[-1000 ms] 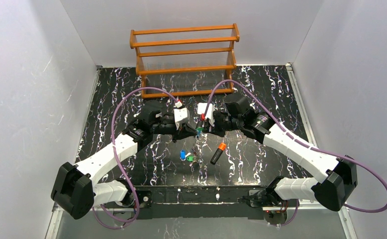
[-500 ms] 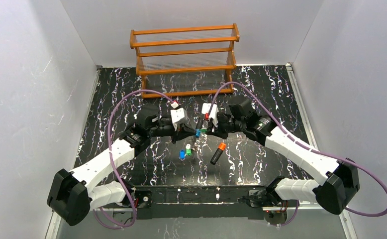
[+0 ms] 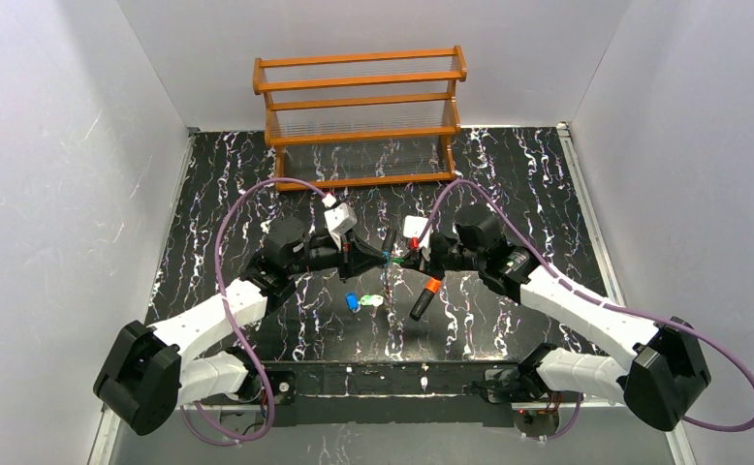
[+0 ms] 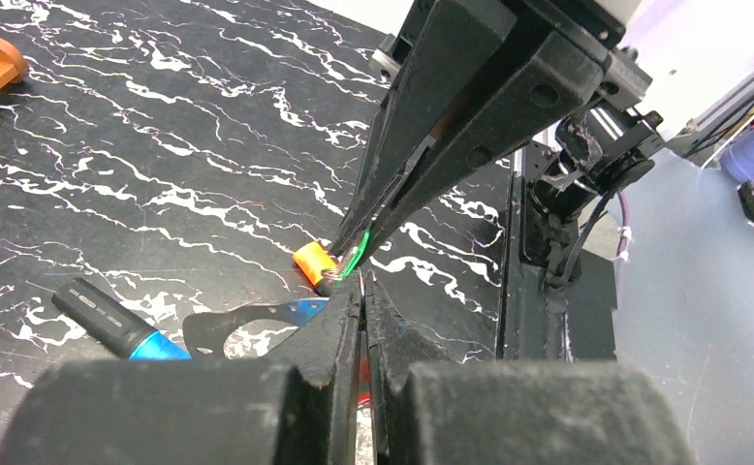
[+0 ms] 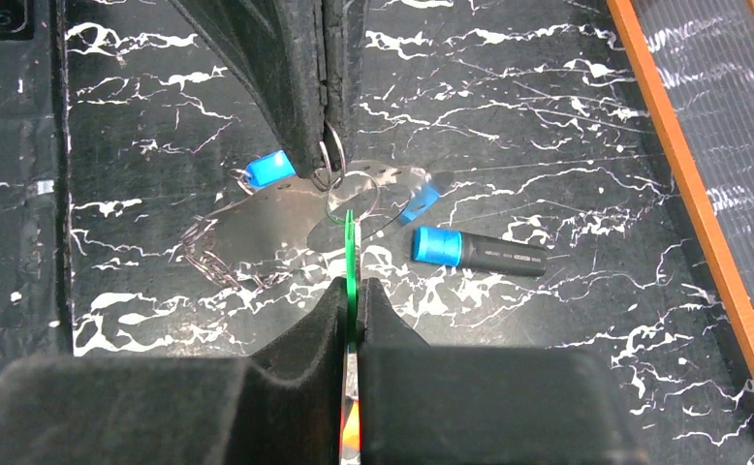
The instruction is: Remove the keys from the keyring
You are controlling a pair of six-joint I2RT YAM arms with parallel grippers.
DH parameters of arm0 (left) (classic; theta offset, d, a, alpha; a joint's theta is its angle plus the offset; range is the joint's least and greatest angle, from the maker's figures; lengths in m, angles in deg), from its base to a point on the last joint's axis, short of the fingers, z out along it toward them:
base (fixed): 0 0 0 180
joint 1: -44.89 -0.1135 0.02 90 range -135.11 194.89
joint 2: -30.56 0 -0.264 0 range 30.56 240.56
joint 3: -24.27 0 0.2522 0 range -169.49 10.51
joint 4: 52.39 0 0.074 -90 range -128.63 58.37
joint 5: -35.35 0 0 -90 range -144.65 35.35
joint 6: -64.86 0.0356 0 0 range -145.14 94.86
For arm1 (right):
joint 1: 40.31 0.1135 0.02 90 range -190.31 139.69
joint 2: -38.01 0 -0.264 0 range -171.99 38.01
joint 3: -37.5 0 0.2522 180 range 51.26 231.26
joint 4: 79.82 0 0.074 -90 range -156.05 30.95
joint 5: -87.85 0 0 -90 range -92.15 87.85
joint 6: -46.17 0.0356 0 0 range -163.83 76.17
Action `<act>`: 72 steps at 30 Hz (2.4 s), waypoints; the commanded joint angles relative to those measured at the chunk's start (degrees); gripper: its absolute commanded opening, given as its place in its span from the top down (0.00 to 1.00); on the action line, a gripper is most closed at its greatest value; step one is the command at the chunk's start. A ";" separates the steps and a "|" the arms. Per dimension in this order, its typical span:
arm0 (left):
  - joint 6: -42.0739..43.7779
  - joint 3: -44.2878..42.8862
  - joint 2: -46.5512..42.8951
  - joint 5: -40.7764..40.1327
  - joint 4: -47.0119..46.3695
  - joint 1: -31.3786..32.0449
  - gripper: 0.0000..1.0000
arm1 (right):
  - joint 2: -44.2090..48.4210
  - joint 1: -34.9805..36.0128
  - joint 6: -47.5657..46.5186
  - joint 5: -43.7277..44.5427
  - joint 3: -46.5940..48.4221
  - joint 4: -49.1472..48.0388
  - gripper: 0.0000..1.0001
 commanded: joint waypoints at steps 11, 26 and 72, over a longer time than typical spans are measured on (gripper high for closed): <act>-4.90 2.24 -2.26 -1.24 -10.55 0.04 1.00 | 2.67 -0.58 6.06 -0.96 -8.17 -16.81 0.56; 5.05 -1.47 -3.55 4.67 2.62 -0.22 1.00 | 4.70 -7.64 14.42 -18.03 -9.80 -27.96 0.53; 20.81 -10.02 -5.72 1.43 25.16 -0.22 0.67 | -4.58 -6.33 6.91 -25.43 4.61 -7.12 0.99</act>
